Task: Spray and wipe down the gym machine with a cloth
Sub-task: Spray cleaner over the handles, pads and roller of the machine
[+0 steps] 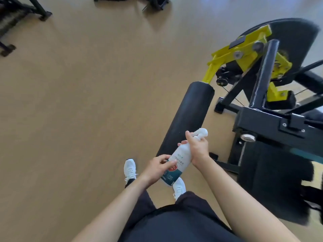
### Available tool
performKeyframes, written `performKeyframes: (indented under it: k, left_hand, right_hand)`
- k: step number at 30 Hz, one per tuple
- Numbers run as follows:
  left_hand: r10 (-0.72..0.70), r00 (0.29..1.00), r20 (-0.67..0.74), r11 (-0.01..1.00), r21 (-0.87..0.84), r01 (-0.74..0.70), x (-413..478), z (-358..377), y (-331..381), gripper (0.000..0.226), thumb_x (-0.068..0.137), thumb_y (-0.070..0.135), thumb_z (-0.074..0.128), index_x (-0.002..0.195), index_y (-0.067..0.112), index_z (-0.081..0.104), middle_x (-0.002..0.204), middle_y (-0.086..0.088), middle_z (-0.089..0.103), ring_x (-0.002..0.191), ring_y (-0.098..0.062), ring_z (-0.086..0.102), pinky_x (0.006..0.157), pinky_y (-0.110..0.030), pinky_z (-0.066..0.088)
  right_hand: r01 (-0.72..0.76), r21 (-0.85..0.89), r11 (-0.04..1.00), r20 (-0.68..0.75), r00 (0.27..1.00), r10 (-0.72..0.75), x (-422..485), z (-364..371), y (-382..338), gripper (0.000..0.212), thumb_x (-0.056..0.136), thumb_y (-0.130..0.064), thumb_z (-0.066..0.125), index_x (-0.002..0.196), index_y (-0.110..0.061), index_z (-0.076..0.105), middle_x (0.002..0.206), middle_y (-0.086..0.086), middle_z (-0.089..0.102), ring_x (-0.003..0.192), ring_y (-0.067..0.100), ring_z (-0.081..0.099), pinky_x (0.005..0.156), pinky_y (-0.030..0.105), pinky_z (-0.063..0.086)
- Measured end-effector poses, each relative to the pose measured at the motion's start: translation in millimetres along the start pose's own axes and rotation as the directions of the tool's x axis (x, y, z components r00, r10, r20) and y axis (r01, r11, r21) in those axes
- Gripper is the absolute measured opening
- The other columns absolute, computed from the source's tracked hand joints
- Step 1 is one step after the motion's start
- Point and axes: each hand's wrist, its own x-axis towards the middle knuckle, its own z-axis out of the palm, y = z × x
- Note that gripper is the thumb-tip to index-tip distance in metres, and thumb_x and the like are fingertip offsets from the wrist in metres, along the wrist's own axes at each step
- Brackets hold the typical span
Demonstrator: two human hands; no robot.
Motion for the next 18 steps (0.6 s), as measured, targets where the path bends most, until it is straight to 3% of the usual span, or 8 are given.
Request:
performKeyframes:
  k: [2,5,9,11,15,18]
  left_hand:
    - [0.013,0.997,0.081,1.0,0.015,-0.014,12,-26,8,0.019,0.096,0.042,0.069,0.112,0.032,0.07,0.103,0.004,0.075,0.095,-0.006,0.073,0.084,-0.027,0.06]
    - [0.016,0.983,0.185,0.997,0.072,-0.03,27,-69,17,0.027,0.094,0.048,0.068,0.115,0.033,0.071,0.105,0.004,0.076,0.099,-0.01,0.073,0.09,-0.035,0.061]
    - [0.007,0.949,0.316,0.994,0.1,-0.041,45,-121,38,0.036,0.088,0.052,0.07,0.115,0.029,0.072,0.105,0.001,0.077,0.097,-0.013,0.075,0.091,-0.04,0.061]
    - [0.0,0.926,0.377,0.99,0.13,-0.053,54,-141,49,0.041,0.084,0.055,0.072,0.115,0.028,0.073,0.105,0.0,0.077,0.097,-0.015,0.075,0.091,-0.04,0.061]
    - [-0.025,0.88,0.474,0.985,0.162,-0.059,68,-158,65,0.03,0.093,0.043,0.071,0.116,0.024,0.072,0.107,-0.001,0.077,0.098,-0.016,0.075,0.091,-0.039,0.061]
    - [-0.093,0.828,0.552,0.975,0.218,-0.036,83,-162,79,0.029,0.096,0.038,0.069,0.118,0.02,0.071,0.111,-0.002,0.077,0.101,-0.015,0.075,0.085,-0.03,0.06]
  right_hand:
    - [0.013,0.032,0.999,-0.071,0.997,-0.011,-2,19,-8,0.026,0.095,-0.029,0.072,0.099,-0.011,0.054,0.08,0.015,0.071,0.078,0.034,0.077,0.076,0.049,0.064]
    - [0.026,0.049,0.998,-0.191,0.981,-0.017,-9,51,-17,0.024,0.096,-0.03,0.069,0.094,-0.016,0.05,0.079,0.012,0.071,0.075,0.031,0.077,0.076,0.047,0.063]
    - [0.056,0.1,0.993,-0.282,0.959,-0.026,-19,89,-28,0.027,0.092,-0.035,0.074,0.103,-0.018,0.056,0.083,0.012,0.076,0.072,0.028,0.078,0.068,0.04,0.062]
    - [0.078,0.128,0.989,-0.323,0.946,-0.033,-23,103,-34,0.029,0.091,-0.035,0.076,0.105,-0.018,0.057,0.085,0.014,0.076,0.074,0.03,0.078,0.072,0.044,0.063]
    - [0.072,0.116,0.991,-0.398,0.917,-0.02,-21,117,-45,0.029,0.093,-0.034,0.073,0.099,-0.009,0.058,0.078,0.012,0.075,0.07,0.028,0.078,0.068,0.042,0.063]
    - [0.058,0.079,0.995,-0.411,0.911,-0.021,-11,117,-49,0.03,0.093,-0.036,0.073,0.1,-0.009,0.061,0.075,0.008,0.076,0.068,0.025,0.077,0.067,0.039,0.062]
